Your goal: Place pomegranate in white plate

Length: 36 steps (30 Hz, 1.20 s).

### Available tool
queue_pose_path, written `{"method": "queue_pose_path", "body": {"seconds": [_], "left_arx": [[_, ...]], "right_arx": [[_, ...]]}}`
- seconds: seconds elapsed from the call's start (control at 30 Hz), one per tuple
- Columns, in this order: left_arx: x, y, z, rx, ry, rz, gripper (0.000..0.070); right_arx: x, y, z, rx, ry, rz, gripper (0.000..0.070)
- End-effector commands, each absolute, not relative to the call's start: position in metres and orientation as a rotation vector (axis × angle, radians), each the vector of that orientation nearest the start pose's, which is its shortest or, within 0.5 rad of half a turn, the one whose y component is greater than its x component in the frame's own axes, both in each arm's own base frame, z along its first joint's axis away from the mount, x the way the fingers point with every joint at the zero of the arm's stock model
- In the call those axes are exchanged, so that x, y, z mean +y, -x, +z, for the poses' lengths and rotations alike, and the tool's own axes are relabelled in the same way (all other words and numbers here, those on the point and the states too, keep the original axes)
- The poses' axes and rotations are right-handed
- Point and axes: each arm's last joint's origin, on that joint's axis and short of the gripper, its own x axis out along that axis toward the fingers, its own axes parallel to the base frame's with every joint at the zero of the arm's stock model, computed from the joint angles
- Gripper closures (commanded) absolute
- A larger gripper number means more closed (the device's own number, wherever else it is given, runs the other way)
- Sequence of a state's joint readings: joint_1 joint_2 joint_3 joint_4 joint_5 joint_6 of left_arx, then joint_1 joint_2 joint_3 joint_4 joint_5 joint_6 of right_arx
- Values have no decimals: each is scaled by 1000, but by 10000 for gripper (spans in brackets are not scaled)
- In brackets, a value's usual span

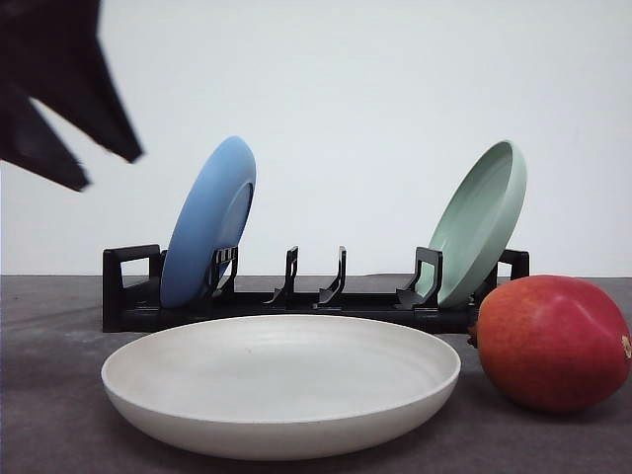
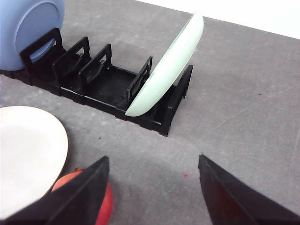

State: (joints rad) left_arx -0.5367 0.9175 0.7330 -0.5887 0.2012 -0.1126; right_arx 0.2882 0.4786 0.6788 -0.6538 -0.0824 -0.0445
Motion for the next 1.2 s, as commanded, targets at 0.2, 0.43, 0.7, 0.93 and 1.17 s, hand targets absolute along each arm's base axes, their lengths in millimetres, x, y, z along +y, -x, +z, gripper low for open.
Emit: {"method": "queue_pose_path", "body": {"seconds": [0.2, 0.43, 0.7, 0.93, 1.17], "left_arx": [[-56, -159, 269, 801, 49, -499, 333], [-39, -158, 270, 797, 82, -407, 334], [-38, -158, 270, 795, 79, -408, 334], [-39, -159, 271, 783, 67, -414, 334], [-39, -160, 272, 758, 64, -416, 336]], "right_arx": [[33, -94, 288, 517, 24, 417, 317], [38, -101, 271, 748, -33, 467, 318], [60, -122, 266, 946, -28, 506, 316], [89, -146, 265, 1028, 64, 506, 214], [110, -171, 247, 1051, 113, 500, 58]]}}
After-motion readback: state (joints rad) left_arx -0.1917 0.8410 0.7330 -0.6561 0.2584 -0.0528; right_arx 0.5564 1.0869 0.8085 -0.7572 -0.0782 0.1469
